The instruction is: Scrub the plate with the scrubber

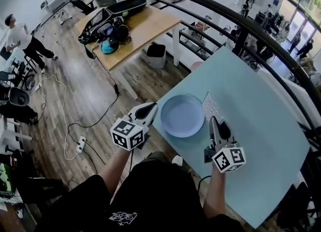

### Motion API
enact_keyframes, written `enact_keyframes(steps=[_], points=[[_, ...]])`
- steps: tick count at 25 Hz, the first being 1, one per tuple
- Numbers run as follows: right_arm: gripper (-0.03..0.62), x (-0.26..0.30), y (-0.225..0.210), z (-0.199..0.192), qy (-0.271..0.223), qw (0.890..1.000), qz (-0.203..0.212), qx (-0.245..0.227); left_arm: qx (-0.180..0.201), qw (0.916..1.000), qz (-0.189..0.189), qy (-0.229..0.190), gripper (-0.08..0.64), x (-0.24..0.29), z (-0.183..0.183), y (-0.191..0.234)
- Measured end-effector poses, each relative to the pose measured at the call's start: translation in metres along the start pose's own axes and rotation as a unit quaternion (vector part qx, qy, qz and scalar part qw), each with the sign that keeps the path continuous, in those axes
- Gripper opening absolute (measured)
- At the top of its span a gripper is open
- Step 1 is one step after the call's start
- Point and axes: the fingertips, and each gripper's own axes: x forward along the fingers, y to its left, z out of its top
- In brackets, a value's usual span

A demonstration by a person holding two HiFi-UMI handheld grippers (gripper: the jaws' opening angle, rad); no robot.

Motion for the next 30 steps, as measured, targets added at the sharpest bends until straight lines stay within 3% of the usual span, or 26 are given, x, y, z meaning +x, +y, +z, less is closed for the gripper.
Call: enact_keyframes(steps=[4, 9, 14, 19, 22, 25, 30], points=[[0.087, 0.017, -0.006, -0.024, 0.04, 0.999, 0.003, -0.019, -0.047, 0.9979, 0.001, 0.043, 0.008, 0.021, -0.036, 0.02], [0.087, 0.032, -0.016, -0.066, 0.098, 0.995, -0.002, -0.029, -0.104, 0.9886, 0.005, 0.109, 0.009, 0.047, -0.096, 0.046], [0.087, 0.05, -0.02, -0.115, 0.179, 0.981, -0.012, -0.074, -0.149, 0.9729, -0.007, 0.177, 0.016, 0.07, -0.151, 0.07], [0.087, 0.071, -0.027, -0.149, 0.233, 0.963, -0.031, -0.128, -0.19, 0.9531, -0.006, 0.236, 0.115, 0.095, -0.192, 0.091], [0.086, 0.087, -0.028, -0.168, 0.266, 0.943, -0.035, -0.195, -0.207, 0.9414, -0.003, 0.267, 0.126, 0.109, -0.214, 0.101], [0.086, 0.106, -0.023, -0.185, 0.29, 0.916, -0.026, -0.277, -0.208, 0.9317, -0.009, 0.297, 0.126, 0.12, -0.234, 0.108], [0.086, 0.133, -0.015, -0.208, 0.326, 0.868, -0.021, -0.374, -0.207, 0.9235, -0.022, 0.322, 0.124, 0.134, -0.246, 0.117]])
